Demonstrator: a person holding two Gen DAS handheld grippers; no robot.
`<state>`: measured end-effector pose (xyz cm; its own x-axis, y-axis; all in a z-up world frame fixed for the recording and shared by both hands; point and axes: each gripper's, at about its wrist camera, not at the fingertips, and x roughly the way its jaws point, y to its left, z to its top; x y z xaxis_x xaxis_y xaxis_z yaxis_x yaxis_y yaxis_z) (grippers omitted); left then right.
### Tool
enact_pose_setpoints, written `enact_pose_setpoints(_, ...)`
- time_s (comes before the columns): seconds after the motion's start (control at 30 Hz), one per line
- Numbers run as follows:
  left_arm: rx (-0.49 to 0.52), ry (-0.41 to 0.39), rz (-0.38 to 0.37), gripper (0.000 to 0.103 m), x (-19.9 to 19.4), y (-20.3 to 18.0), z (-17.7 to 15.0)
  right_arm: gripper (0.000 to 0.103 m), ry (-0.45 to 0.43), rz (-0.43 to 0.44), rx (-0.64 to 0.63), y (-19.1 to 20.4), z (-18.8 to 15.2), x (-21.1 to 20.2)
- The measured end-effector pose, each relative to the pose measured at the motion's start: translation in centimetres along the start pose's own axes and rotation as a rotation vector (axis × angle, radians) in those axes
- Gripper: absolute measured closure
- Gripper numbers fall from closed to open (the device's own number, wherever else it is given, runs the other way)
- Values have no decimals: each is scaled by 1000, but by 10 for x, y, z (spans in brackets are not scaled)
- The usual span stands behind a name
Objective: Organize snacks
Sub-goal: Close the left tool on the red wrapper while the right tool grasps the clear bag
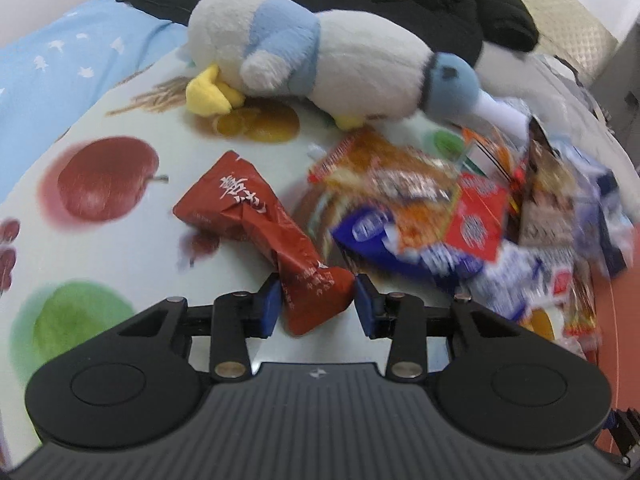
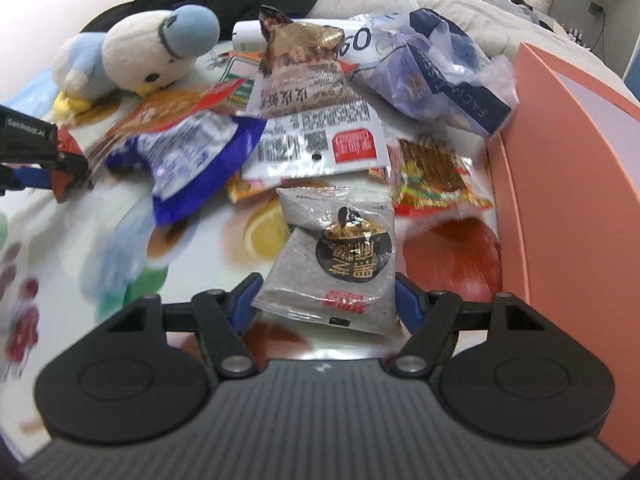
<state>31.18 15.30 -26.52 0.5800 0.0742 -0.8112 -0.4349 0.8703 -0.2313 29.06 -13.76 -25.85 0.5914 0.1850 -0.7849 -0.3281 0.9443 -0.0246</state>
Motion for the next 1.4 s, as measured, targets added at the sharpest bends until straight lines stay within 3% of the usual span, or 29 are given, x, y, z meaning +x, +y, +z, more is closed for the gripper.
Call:
enact_pose_setpoints(0.17, 21, 59, -49, 59, -26, -13, -32, 32, 22, -1, -4, 0, -19, -23)
enact_pose_setpoints(0.5, 239, 176, -198, 59, -79, -63, -110, 33, 50, -9, 14, -4, -58, -71)
enact_pose_setpoints(0.67, 320, 197, -221, 59, -95, -72, -130, 33, 59, -2, 48, -12, -76, -91)
enact_pose_setpoints(0.8, 253, 190, -239, 55, -105, -62, -135, 33, 62, 5, 71, -17, -86, -97)
enact_pose_setpoints(0.9, 156, 172, -247, 35, -109, -50, -131, 28, 60, -1, 94, -22, -93, -97)
enact_pose_setpoints(0.97, 121, 138, -233, 31, -113, -47, -126, 19, 63, 8, 120, -25, -94, -95)
enact_pose_setpoints(1.07, 81, 101, -202, 31, -115, -44, -118, 19, 15, 46, 179, -32, -97, -100)
enact_pose_setpoints(1.2, 29, 68, -203, 31, -110, -43, -106, 19, -50, 20, 223, -35, -97, -103)
enact_pose_setpoints(1.4, -120, 120, -190, 31, -79, -43, -98, 20, -64, -15, 197, -31, -94, -98)
